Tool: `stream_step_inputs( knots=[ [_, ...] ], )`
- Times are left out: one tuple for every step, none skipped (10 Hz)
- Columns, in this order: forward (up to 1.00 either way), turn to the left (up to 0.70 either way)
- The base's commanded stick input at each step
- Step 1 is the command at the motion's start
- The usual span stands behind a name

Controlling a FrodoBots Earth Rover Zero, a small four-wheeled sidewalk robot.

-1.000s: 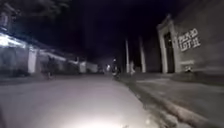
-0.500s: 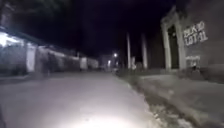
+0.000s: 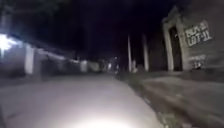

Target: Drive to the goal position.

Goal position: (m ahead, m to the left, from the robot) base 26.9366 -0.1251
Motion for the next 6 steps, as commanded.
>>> stream_step_inputs(
  knots=[
    [0.49, -0.23],
    [0.49, -0.48],
    [0.49, 0.04],
    [0.49, 0.04],
    [0.49, 0.04],
    [0.49, 0.04]
  ],
)
